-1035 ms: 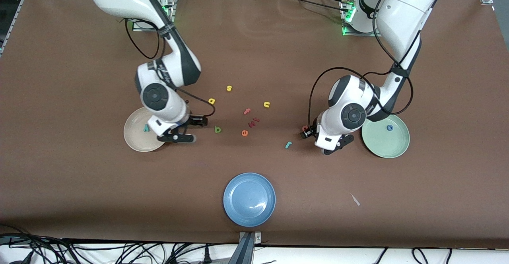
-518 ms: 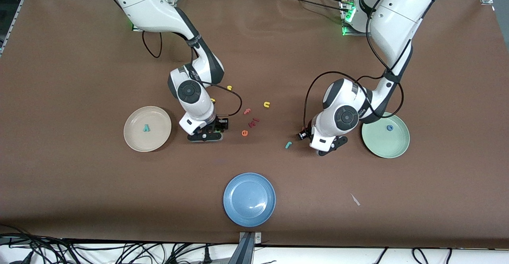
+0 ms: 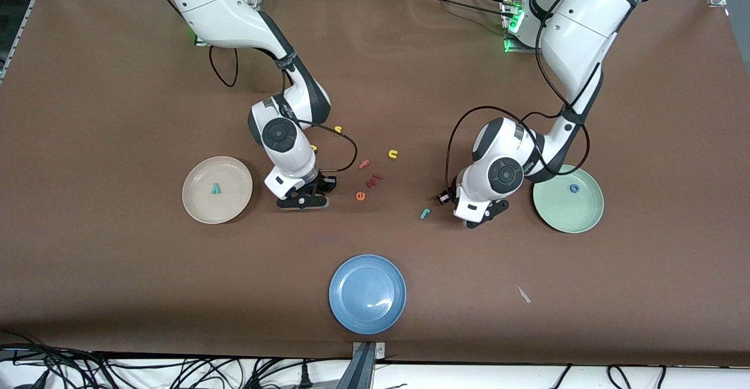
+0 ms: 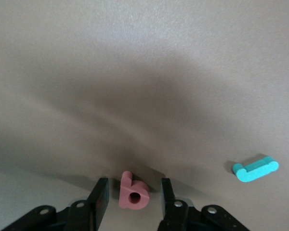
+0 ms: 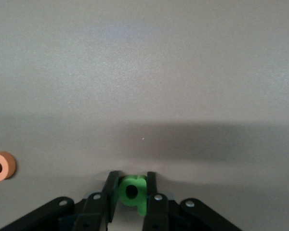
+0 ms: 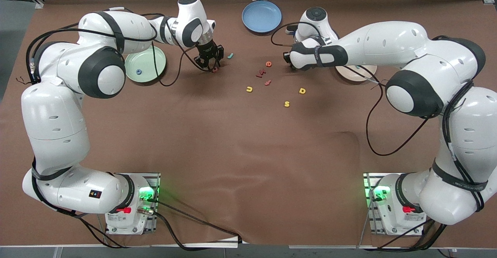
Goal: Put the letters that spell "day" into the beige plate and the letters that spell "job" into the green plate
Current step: 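Grasp the pink b and green q with the left and right grippers, then release the pink b on the green plate and green q on the cream plate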
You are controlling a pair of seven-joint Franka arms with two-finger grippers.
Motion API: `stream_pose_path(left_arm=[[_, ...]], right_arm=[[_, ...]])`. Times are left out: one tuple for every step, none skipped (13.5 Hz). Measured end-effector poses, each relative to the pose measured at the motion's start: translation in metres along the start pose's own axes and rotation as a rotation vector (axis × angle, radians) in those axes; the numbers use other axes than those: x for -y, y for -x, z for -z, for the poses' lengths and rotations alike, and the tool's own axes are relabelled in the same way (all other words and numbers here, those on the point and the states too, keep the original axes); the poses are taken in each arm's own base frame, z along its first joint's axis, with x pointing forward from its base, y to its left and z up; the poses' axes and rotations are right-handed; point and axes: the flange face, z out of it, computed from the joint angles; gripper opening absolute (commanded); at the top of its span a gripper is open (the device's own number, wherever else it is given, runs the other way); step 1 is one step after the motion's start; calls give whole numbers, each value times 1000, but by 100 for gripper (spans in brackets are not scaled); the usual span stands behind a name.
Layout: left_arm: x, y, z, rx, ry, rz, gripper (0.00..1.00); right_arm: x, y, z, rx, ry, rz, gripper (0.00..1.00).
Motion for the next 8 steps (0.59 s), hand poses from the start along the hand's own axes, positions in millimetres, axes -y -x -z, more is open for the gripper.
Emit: stream_pose_path(left_arm=[[0,0,0,0,0,2,43],[0,0,0,0,0,4,34],[0,0,0,1,-1,5,24],[0,0,0,1,-2,6,13],[0,0,1,2,-3,6,7],[0,0,1,2,-3,5,0],[0,0,1,2,-3,5,0],[0,0,2,3,-4,6,0]], right_arm=[[2,1,0,0,0,4,9],[4,2,0,0,-1,8,10],[5,3,1,4,2,12,10],[4,1,4,15,10,18,10],[-1,-3,12,32,27,27,10],[-13,-12,24,49,49,41,10],[-30,-23,40,64,75,56,10],[-55,-33,53,79,105,70,10]])
